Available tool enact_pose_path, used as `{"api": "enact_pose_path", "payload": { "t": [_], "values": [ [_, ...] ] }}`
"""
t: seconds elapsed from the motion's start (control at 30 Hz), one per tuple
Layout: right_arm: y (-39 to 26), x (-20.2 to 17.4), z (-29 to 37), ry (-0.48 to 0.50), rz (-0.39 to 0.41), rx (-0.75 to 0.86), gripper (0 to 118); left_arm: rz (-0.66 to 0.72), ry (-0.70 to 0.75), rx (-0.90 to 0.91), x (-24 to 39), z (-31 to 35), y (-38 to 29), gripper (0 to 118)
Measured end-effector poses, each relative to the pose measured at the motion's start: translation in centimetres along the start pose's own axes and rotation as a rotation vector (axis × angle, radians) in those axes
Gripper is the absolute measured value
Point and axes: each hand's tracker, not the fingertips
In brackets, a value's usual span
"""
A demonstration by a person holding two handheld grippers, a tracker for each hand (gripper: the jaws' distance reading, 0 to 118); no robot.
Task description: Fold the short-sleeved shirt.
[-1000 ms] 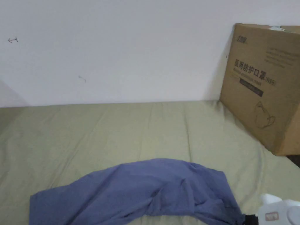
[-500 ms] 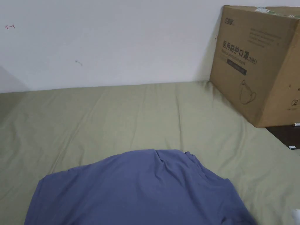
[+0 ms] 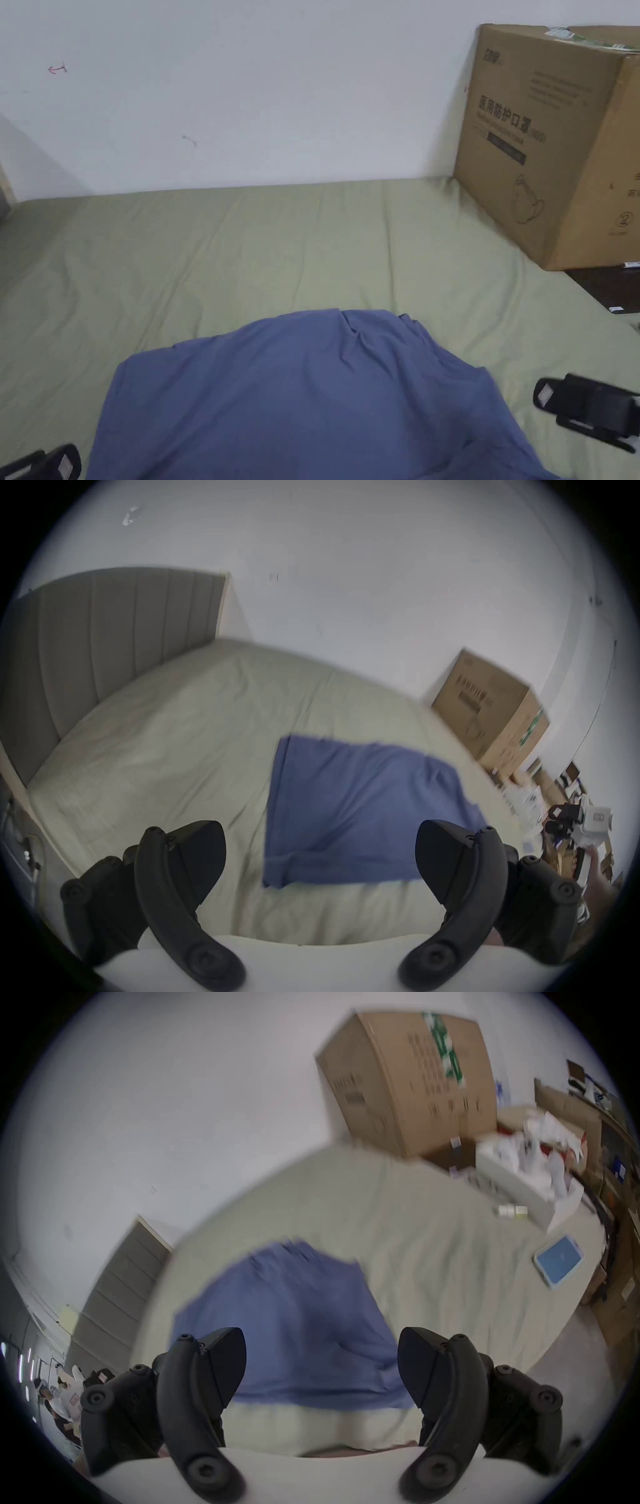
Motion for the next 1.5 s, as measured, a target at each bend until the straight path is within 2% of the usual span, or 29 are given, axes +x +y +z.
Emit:
{"api": "enact_pose_path", "payload": {
  "t": [0.07,0.1,0.17,0.2,0.23,0.3,0.33,0.4,0.47,0.5,0.53,0.6,0.63,0.67,0.7,0.73,0.77,0.87,0.9,0.97,1.0,1.13,1.27,1.3,1.33,1.4,1.43,1.47,1.5],
  "values": [
    [-0.6,-2.4,2.9,0.091,0.016,0.148,90,-0.016,0.042,0.129,2.5,3.3,0.2,110],
    [-0.9,-3.5,4.1,0.103,0.044,0.216,69,-0.031,0.078,0.248,2.2,4.9,-0.3,91],
    [-1.7,-5.6,5.9,0.088,0.091,0.339,4,-0.023,0.135,0.465,3.6,8.5,-1.0,27],
    [-2.2,-6.4,6.4,0.031,0.091,0.391,2,-0.018,0.129,0.506,3.8,9.4,-0.9,1],
    [-2.5,-6.8,7.0,0.019,0.080,0.432,2,-0.031,0.135,0.496,3.9,9.8,-0.7,1],
    [-1.6,-7.3,6.6,0.144,0.097,0.362,2,-0.084,0.144,0.428,3.6,9.8,0.9,1],
    [-1.4,-7.7,6.4,0.144,0.115,0.331,2,-0.099,0.142,0.339,3.2,9.1,1.8,1],
    [-1.1,-7.9,5.8,0.107,0.147,0.309,2,-0.115,0.122,0.049,-2.1,4.9,3.4,1],
    [-1.4,-8.0,5.2,0.127,0.165,0.284,2,-0.073,-0.036,-0.321,-5.9,-0.2,3.4,1],
    [-1.6,-8.1,4.7,0.123,0.169,0.266,2,-0.038,-0.118,-0.430,-4.6,-1.8,2.0,3],
    [-1.9,-8.1,4.3,0.120,0.163,0.248,2,-0.040,-0.102,-0.447,-5.4,-3.6,0.8,12],
    [-2.3,-8.0,3.4,0.131,0.128,0.182,2,-0.126,0.011,-0.415,-6.2,-6.4,-1.1,17],
    [-2.5,-7.9,2.9,0.137,0.113,0.152,2,-0.138,0.035,-0.435,-6.5,-7.5,-1.8,33],
    [-2.7,-7.7,2.5,0.135,0.104,0.126,2,-0.118,0.025,-0.439,-7.2,-8.8,-2.3,68],
    [-2.9,-7.7,2.0,0.136,0.092,0.098,2,-0.110,0.022,-0.448,-7.8,-9.9,-3.0,113],
    [-3.0,-7.6,1.7,0.137,0.082,0.075,2,-0.108,0.012,-0.432,-8.1,-10.3,-3.8,117],
    [-3.2,-7.5,1.2,0.138,0.069,0.046,2,-0.113,0.022,-0.417,-8.1,-12.0,-3.7,112],
    [-3.1,-7.6,3.3,0.089,0.082,0.039,2,-0.148,0.067,-0.479,-8.8,-15.5,-5.3,110],
    [-3.2,-7.6,3.3,0.080,0.077,0.024,2,-0.188,0.062,-0.470,-8.4,-12.7,-4.6,97],
    [-3.5,-5.8,0.4,0.026,0.087,0.025,2,-0.290,0.074,-0.407,-7.4,-12.2,-4.9,40],
    [-3.6,-5.8,0.4,0.024,0.079,0.016,2,-0.311,0.054,-0.377,-7.1,-11.8,-4.9,17],
    [-3.4,-3.7,-2.3,0.035,0.068,-0.012,2,-0.286,-0.041,-0.312,-6.0,-10.8,-6.1,3],
    [-2.7,1.4,-4.4,-0.136,0.140,-0.117,2,-0.265,-0.028,-0.250,-6.0,-9.5,-5.3,2],
    [-2.4,2.6,-5.8,-0.230,0.133,-0.192,5,-0.242,-0.027,-0.221,-5.8,-9.0,-4.9,2],
    [-2.3,3.0,-6.4,-0.290,0.142,-0.241,23,-0.222,-0.029,-0.201,-5.7,-8.5,-4.7,2],
    [-2.5,5.1,-8.9,-0.274,0.096,-0.368,99,-0.188,-0.027,-0.174,-4.4,-7.4,-4.0,2],
    [-2.9,5.7,-10.1,-0.258,0.067,-0.436,101,-0.176,-0.038,-0.168,-3.3,-6.9,-3.8,2],
    [-2.6,8.8,-11.6,-0.257,0.026,-0.501,101,-0.171,-0.039,-0.167,-2.7,-6.6,-3.7,2],
    [-3.0,9.1,-12.7,-0.282,0.031,-0.526,101,-0.168,-0.037,-0.164,-2.1,-6.4,-3.7,2]
  ]
}}
